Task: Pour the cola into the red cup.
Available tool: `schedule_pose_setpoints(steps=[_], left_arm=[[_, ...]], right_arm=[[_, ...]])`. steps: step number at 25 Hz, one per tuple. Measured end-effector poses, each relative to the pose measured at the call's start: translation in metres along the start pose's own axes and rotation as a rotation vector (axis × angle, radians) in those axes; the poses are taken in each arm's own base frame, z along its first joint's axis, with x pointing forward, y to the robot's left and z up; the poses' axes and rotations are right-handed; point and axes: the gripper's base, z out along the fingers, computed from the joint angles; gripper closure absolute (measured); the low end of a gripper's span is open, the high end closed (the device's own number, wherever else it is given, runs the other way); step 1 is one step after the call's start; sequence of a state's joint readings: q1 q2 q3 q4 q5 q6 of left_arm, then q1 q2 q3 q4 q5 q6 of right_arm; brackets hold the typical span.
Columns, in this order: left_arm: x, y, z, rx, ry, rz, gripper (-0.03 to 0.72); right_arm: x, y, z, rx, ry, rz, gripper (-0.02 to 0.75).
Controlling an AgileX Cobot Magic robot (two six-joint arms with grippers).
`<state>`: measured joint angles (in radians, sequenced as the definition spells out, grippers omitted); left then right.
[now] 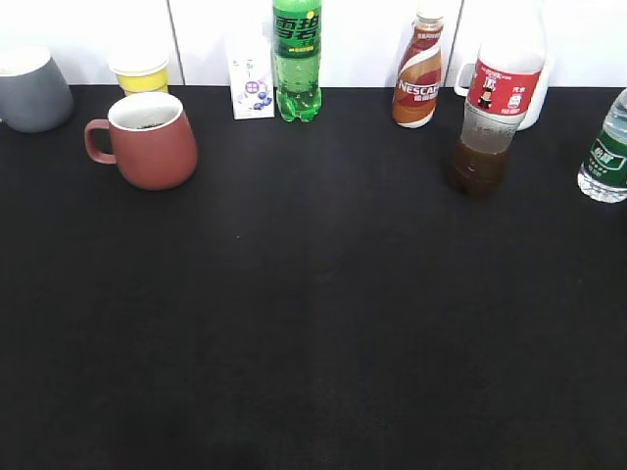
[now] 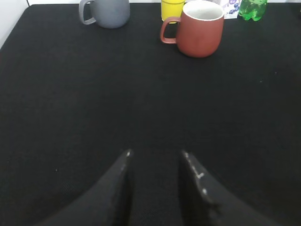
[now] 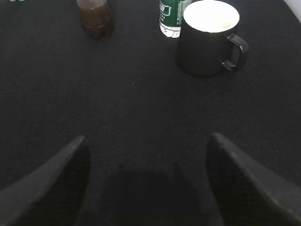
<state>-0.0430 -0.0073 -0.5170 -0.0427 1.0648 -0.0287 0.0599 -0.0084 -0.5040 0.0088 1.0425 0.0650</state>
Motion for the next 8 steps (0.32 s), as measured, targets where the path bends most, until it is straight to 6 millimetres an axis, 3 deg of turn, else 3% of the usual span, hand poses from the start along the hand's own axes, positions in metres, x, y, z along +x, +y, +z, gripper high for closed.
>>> schedule_pose_setpoints(steps=[8], left_arm=[[0.0,0.0,0.0,0.0,0.0,0.0,0.457]], right_arm=[[0.0,0.0,0.0,0.0,0.0,0.0,0.153]])
